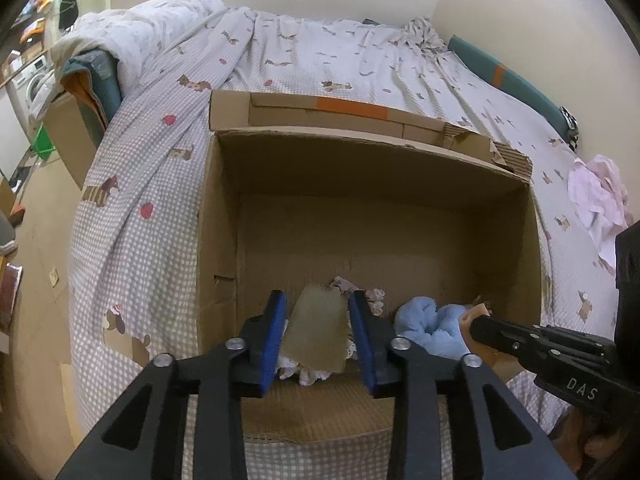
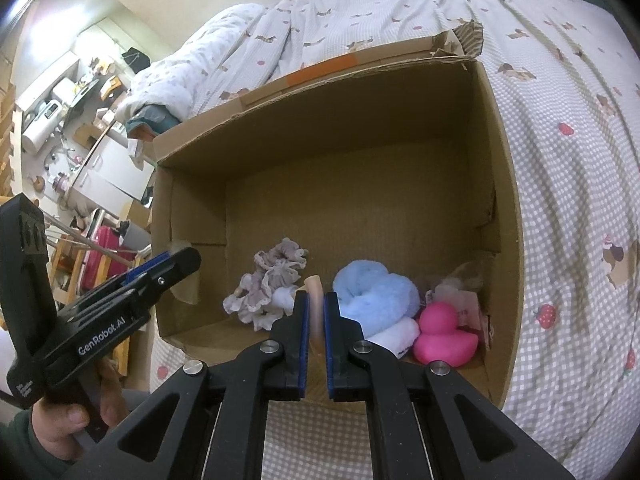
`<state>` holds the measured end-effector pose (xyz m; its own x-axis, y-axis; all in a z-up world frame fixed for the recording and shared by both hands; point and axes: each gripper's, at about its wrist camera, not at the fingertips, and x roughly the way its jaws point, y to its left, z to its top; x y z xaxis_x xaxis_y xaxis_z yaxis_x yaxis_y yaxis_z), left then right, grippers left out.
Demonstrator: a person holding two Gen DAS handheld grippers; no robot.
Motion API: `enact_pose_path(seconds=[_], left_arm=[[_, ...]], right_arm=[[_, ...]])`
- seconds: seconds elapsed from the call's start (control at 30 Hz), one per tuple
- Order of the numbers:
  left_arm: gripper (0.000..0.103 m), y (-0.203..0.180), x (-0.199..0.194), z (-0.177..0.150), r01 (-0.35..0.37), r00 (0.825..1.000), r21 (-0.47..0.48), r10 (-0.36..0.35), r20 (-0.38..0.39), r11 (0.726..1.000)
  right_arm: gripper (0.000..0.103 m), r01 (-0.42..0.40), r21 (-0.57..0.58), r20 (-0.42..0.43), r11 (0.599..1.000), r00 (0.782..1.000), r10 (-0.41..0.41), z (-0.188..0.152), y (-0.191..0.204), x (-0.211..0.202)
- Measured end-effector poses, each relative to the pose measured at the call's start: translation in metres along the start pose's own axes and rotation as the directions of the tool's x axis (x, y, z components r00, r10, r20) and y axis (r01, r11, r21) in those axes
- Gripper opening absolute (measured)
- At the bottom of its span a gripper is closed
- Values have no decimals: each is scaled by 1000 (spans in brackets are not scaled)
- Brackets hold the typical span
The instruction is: Organize soft objects
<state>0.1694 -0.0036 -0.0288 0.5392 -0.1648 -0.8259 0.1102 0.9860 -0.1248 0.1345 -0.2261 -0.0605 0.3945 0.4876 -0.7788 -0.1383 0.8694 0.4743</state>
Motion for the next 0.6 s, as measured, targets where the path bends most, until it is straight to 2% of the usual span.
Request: enact_pose_path(seconds=[0.07,0.13,0.23,0.27,0.33,0.37,0.4,0.6], left_arm=[[45,-2,-3,0,1,1000,9,-1,10,1000],[62,-4,-6,1,-2,1000,15,2,24,1000],[70,-6,-10,1,-6,999,18,5,42,1000],[70,-6,-11,2,-9,999,19,8,43,1000],[70,-7,-12,2,-17,999,19,16,47,1000],[70,-6,-12,2,-21,999,19,20,49,1000],[70,-6,-13,3,-27,998,18,26,52,999],[70,-2,-28,5,-74,992,2,73,99,997]], right_arm=[[7,-6,-2,4,1000,1000,6,0,0,-1],[9,-11,0,6,1000,1000,11,0,0,-2],[21,-27,15,12,1000,1000,27,0,-2,-3],[29,-31,23,17,999,999,31,1,-2,-4],[57,-51,30,36,998,998,50,2,-3,-8],[80,-60,30,55,998,997,58,2,-2,-12],[84,-59,29,80,998,995,57,3,-2,-16],[84,1,32,197,999,980,-7,6,-2,-41]])
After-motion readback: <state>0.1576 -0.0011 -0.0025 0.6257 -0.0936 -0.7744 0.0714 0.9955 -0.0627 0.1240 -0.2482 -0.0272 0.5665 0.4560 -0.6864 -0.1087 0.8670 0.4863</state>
